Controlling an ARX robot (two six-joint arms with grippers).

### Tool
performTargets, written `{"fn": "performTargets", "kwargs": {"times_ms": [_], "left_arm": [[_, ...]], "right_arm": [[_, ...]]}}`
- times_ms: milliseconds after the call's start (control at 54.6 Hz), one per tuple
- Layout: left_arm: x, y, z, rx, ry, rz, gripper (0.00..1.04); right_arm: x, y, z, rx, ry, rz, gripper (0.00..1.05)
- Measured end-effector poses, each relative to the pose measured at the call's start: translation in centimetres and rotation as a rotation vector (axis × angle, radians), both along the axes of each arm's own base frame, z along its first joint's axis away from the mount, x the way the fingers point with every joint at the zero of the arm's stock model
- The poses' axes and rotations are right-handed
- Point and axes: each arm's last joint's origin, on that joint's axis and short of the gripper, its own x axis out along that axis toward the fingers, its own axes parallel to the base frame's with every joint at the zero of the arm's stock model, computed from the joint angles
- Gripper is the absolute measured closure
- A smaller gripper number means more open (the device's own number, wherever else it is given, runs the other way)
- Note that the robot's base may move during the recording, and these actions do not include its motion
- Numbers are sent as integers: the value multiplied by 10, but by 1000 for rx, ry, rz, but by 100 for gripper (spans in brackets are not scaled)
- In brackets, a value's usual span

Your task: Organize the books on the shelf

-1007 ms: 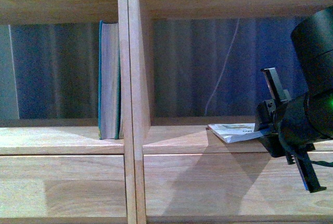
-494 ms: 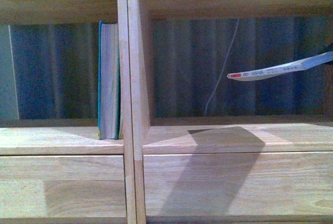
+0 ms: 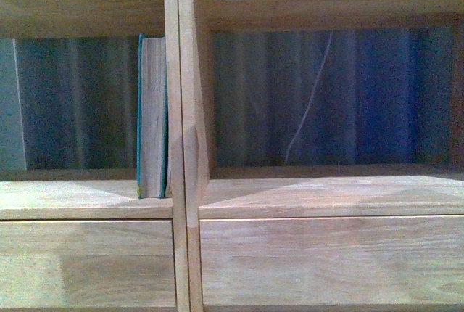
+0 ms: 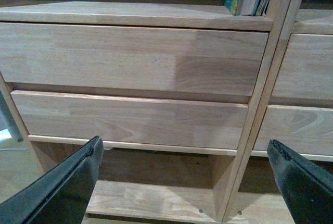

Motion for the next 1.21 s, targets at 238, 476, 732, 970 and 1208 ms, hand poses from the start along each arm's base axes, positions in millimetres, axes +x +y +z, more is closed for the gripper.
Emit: {"fn": "performTargets", "kwargs": {"times_ms": [238,476,732,970,1208], "left_arm": [[0,0,0,0,0,0,7],[0,0,0,0,0,0,7],[0,0,0,0,0,0,7],[0,0,0,0,0,0,7],[0,0,-1,-44,30,-20,7]], "right_arm": [[-10,55,-30,-62,4,160,97],[18,88,-32,-94,0,165,97],[66,101,-15,-97,-3,99,97],[92,108,-15,-138,-5,104,97],[98,98,-15,-146,-12,94,97]]}}
